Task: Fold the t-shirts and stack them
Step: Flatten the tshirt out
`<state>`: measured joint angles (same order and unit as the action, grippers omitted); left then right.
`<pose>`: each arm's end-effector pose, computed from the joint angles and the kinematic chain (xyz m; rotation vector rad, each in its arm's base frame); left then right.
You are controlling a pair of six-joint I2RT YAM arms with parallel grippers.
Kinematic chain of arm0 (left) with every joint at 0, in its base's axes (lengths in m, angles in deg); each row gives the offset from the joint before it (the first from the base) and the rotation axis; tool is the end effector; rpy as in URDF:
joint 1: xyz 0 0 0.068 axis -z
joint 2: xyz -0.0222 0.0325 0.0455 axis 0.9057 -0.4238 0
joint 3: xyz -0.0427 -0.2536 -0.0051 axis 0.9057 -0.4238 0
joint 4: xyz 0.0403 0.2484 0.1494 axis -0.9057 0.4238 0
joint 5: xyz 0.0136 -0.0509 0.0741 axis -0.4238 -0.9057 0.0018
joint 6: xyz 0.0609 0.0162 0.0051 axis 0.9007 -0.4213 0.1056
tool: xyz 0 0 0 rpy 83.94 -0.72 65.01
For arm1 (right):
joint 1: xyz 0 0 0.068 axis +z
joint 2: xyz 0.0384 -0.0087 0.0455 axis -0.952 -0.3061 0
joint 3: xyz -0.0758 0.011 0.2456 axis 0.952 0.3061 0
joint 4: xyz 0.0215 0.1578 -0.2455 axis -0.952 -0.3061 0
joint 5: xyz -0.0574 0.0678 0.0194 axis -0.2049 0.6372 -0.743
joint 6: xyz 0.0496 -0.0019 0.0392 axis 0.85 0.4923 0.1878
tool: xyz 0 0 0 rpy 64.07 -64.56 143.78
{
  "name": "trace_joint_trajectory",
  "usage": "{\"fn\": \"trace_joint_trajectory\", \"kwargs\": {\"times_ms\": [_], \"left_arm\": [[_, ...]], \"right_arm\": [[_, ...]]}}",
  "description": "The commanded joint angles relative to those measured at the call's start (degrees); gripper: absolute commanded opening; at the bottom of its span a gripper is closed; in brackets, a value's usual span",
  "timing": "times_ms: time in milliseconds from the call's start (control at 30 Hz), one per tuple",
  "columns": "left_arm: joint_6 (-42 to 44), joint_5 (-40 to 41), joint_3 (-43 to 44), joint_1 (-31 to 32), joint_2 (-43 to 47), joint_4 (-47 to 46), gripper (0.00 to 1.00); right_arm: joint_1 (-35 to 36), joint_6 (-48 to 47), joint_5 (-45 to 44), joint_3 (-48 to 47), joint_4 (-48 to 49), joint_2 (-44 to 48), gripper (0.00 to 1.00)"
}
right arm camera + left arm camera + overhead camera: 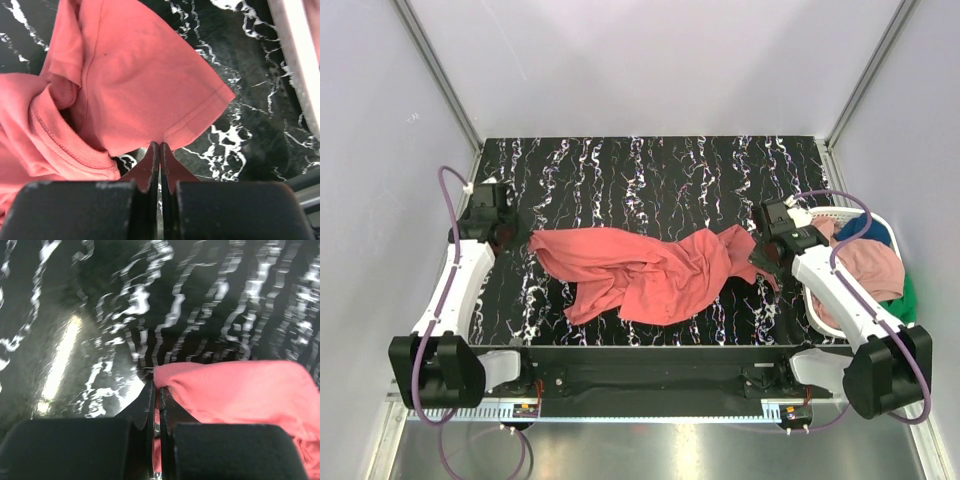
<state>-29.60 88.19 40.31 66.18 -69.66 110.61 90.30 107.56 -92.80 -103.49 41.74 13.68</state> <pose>0.2920 -0.0028 0.2617 -0.6138 2.3682 -0.1426 0.2592 0.0681 0.2216 0.6669 2.4863 -0.0561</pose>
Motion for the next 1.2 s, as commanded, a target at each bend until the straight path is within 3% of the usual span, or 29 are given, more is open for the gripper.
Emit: {"fn": "trace_joint_trajectory", "kwargs": {"times_ms": [0, 167, 267, 467, 500, 533, 633, 767, 867, 1000, 1167], "left_arm": [[-1.4, -4.6, -1.3, -4.6, 1.2, -4.6, 0.0], [-7.4, 0.2, -7.3, -6.3, 2.7, -12.4, 0.0], [-7.9, -3.9, -7.9, -8.2, -1.4, -14.0, 0.0], [-8.4, -3.7, -7.1, -11.1, -3.3, -14.9, 0.0], [-8.2, -3.2, -6.5, -11.3, -3.2, -14.2, 0.0], [-7.9, -2.5, -6.1, -11.4, -3.1, -13.7, 0.0], [-7.3, -2.1, -6.4, -11.5, -2.9, -13.9, 0.0], [-7.7, -6.6, -7.3, -11.7, -5.6, -14.9, 0.0], [-8.6, -8.8, -7.5, -11.8, -6.8, -16.0, 0.0], [-8.6, -11.9, -7.1, -12.1, -9.8, -18.1, 0.0], [-9.5, -15.8, -6.2, -12.9, -14.5, -19.7, 0.0]], "right_arm": [[-0.9, -2.9, -1.4, -3.7, -0.1, -0.9, 0.0], [-0.9, -4.2, 3.2, -4.8, 2.6, -5.1, 0.0], [-0.8, -5.3, 4.1, -4.5, 2.6, -6.5, 0.0], [-2.2, -8.4, 0.3, -7.9, 2.9, -6.0, 0.0], [-2.4, -9.0, 0.3, -10.4, 2.9, -7.8, 0.16], [-2.4, -9.6, -0.2, -11.9, 0.9, -8.8, 0.25], [-1.3, -11.0, -3.0, -17.1, -3.8, -9.8, 0.38], [10.9, -11.6, -5.8, -20.2, -5.0, -6.8, 0.4], [18.7, -10.5, -0.9, -18.3, 1.6, -7.0, 0.4], [32.9, -6.9, -0.2, -14.9, 11.0, -11.9, 0.4], [44.1, -5.8, -4.1, -17.1, 21.4, -23.0, 0.38]]}}
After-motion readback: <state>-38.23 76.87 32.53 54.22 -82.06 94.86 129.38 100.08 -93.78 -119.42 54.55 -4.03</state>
